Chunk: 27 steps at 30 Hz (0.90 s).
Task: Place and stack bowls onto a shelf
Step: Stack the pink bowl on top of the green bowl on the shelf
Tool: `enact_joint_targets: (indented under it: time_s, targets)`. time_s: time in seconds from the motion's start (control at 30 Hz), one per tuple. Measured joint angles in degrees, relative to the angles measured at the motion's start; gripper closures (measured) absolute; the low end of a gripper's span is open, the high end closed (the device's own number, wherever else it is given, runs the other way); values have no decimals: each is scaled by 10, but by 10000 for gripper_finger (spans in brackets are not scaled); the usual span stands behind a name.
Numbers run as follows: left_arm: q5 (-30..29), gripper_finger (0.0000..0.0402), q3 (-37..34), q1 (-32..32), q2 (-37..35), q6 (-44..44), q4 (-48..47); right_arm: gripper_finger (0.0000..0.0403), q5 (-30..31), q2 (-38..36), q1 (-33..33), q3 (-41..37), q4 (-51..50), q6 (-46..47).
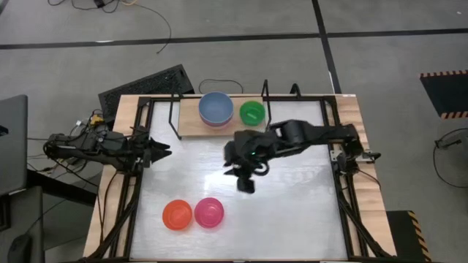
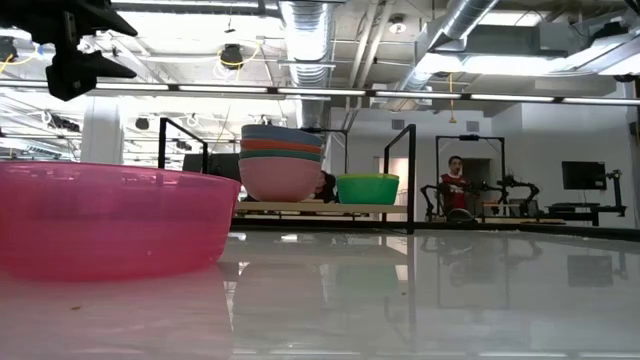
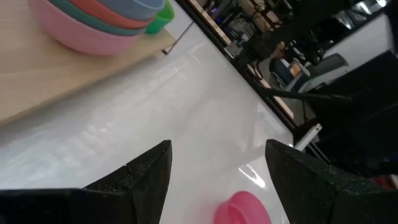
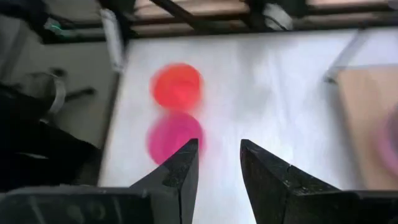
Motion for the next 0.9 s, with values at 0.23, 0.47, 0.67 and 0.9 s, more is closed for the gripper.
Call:
enact_joint_targets:
  time_s: [0.23, 0.47, 0.67, 0.9]
  targets:
    - [-3, 157, 0, 0, 1, -8, -5, 259, 3, 34, 2, 2, 3, -24]
    - [-52, 157, 0, 0, 0, 6, -5, 259, 10, 111, 6, 0, 33, -10]
    - [-78, 157, 0, 0, 0, 7, -30, 259, 9, 194, 16, 0, 92, -12]
    - [-67, 157, 0, 0, 0, -17, -53, 244, 5, 254, 17, 1, 108, 7]
